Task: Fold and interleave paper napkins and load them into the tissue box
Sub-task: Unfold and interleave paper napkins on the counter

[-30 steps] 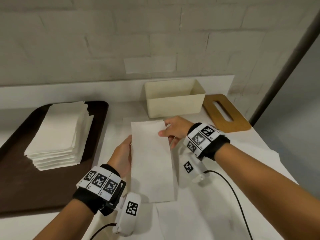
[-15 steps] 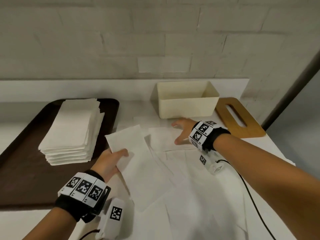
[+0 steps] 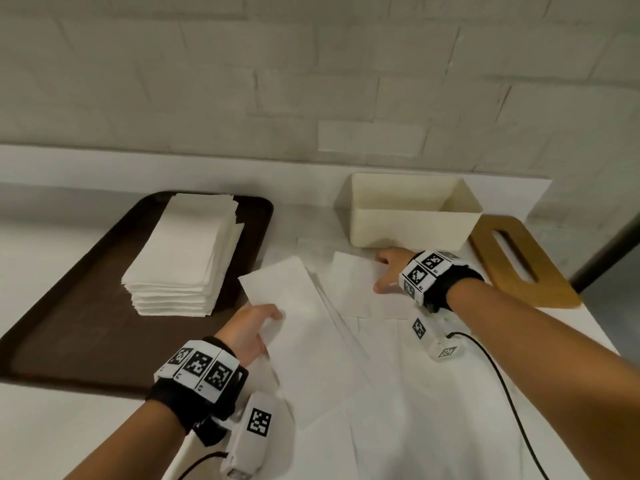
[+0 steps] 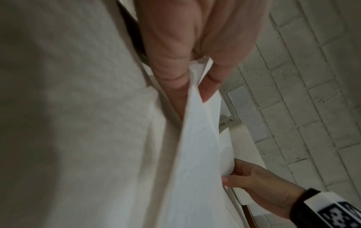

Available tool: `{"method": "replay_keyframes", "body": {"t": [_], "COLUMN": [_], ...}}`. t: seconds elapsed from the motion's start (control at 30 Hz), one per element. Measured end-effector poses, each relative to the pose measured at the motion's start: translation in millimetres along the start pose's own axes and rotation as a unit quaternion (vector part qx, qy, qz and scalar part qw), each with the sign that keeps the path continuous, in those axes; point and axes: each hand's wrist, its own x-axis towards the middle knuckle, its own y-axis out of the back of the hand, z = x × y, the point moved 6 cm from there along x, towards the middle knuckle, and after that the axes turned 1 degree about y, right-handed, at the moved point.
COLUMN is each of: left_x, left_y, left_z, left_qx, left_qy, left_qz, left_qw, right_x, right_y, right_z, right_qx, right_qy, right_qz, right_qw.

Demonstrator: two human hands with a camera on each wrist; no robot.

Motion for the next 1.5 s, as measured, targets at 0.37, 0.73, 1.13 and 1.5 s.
{"method": "replay_keyframes", "body": {"t": [0.37, 0.73, 1.13, 1.5], "left_x": [-0.7, 0.2, -14.1, -7.5], "left_y": [-6.8, -14.2, -28.0, -23.5], "left_z": [-5.0, 8.1, 17.7, 18.2], "left_qx": [0.049, 0.003, -0.089, -0.068], "left_qy": [-0.004, -0.024, -0.048, -0.041], "left_qz": [0.001, 0.009, -0.076, -0.081], "left_qw": [0.999, 1.000, 0.992, 0.994], "right_x": [-10.7, -62.3, -62.7, -49.7], "right_y": [-2.1, 66.9, -30.1, -14.9], "right_z": [12.8, -28.8, -67.0, -50.7], "right_qx": [0.067, 0.436, 0.477, 0.457], "right_qy": [-0.003, 0.073, 0.047, 0.047], "right_qz": [-0.024, 0.077, -0.022, 0.021], "right_qw": [0.997, 0.894, 0.877, 0.888]}}
